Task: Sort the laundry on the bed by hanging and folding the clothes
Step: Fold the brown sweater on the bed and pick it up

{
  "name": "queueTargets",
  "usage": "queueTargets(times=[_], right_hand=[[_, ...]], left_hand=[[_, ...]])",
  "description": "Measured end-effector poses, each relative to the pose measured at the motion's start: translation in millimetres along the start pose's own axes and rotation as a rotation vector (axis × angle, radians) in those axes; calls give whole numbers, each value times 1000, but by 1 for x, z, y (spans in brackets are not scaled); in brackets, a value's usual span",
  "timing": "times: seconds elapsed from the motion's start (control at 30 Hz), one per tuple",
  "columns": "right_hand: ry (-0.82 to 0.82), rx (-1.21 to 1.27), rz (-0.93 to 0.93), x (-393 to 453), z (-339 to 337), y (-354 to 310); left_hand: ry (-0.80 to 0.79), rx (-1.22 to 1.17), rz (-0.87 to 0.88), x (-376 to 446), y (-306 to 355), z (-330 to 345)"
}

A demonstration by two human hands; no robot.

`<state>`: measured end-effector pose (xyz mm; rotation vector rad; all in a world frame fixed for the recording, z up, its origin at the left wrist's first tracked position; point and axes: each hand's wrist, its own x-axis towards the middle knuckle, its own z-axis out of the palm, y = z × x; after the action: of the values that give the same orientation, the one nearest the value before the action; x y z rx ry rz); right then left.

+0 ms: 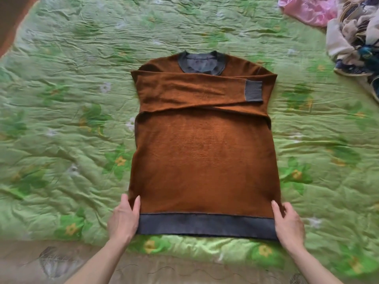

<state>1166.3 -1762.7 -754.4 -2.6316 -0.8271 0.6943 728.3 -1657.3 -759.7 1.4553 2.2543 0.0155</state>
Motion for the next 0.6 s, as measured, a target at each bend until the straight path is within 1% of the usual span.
queueTargets(times=[0.1,0.13,0.17,0.23,0.27,0.3,0.37,0.4,0.47,0.6], right_hand=[[18,-43,5,0,4,-2],[21,-64,14,0,6,-2],[23,-90,26,-1,7,-2],[72,-136,20,-3,9,-2],[127,-142,-32,-4,12,-3],[196,-152,-121,-5,15,-4],[311,-204,-346,-3,21,-14],[309,-232,-457,2,23,-25],[229,-269,-599,15,27,-57],[43,-327,-663,47,42,-122]], left_hand=[[31,22,-29,-4,11,2],[46,26,-15,-5,14,2],[86,41,31,-6,15,3],[219,132,209,-7,16,6],[255,186,315,-6,17,5],[248,224,408,-5,19,3],[174,270,554,-1,29,0],[127,293,603,2,35,-1],[43,327,660,12,48,-4],[19,335,690,50,83,-6]])
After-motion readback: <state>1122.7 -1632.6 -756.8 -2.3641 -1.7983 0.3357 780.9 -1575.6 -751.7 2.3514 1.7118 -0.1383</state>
